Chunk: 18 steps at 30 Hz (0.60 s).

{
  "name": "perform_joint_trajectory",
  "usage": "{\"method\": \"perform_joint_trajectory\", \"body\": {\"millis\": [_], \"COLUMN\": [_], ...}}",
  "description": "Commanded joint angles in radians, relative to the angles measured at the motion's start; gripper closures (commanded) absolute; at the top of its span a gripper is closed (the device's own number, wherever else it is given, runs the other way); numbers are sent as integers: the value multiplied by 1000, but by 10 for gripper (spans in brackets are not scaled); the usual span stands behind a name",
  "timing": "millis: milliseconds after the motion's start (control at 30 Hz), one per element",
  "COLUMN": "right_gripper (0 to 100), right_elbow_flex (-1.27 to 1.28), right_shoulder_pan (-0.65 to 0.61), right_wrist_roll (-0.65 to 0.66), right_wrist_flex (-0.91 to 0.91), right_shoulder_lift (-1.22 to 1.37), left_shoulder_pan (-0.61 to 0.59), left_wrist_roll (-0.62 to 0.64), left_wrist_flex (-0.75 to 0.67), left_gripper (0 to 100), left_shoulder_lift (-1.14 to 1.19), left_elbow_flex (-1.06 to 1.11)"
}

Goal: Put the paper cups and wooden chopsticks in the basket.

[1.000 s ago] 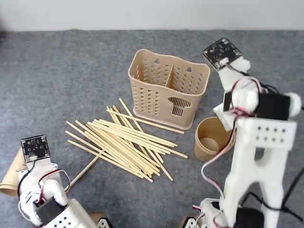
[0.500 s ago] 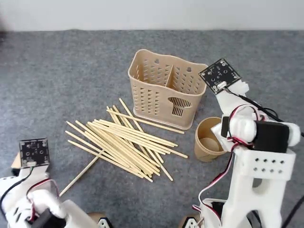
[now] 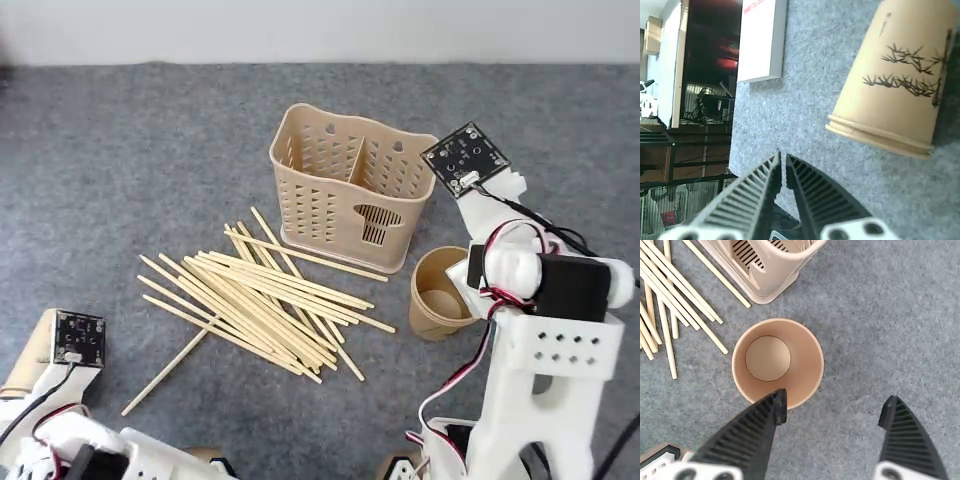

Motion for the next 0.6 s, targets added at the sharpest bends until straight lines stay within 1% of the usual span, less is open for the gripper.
{"method": "perform_joint_trajectory", "body": {"millis": [0,133,233,300,400,467,567], "right_gripper": [691,691,691,691,691,691,691], "right_elbow_flex": [-5,-5,-5,-5,-5,-5,-5], "right_shoulder_pan": [7,7,7,4,1,1,1], "right_wrist_roll": [-3,-3,-3,-5,-6,-6,-8], "right_wrist_flex": [38,38,38,38,38,38,38], "right_shoulder_lift": [-27,-33,-33,-31,-30,-30,-33], "left_shoulder_pan": [-8,-5,0,37,118,196,342], "left_wrist_roll": [-84,-180,-186,-183,-180,-129,25], "left_wrist_flex": [-49,-94,-132,-124,-63,-18,-9], "left_gripper": [976,976,976,976,976,976,976], "left_shoulder_lift": [-14,-14,-15,-15,-15,-15,-15], "left_elbow_flex": [65,186,239,248,251,248,248]}}
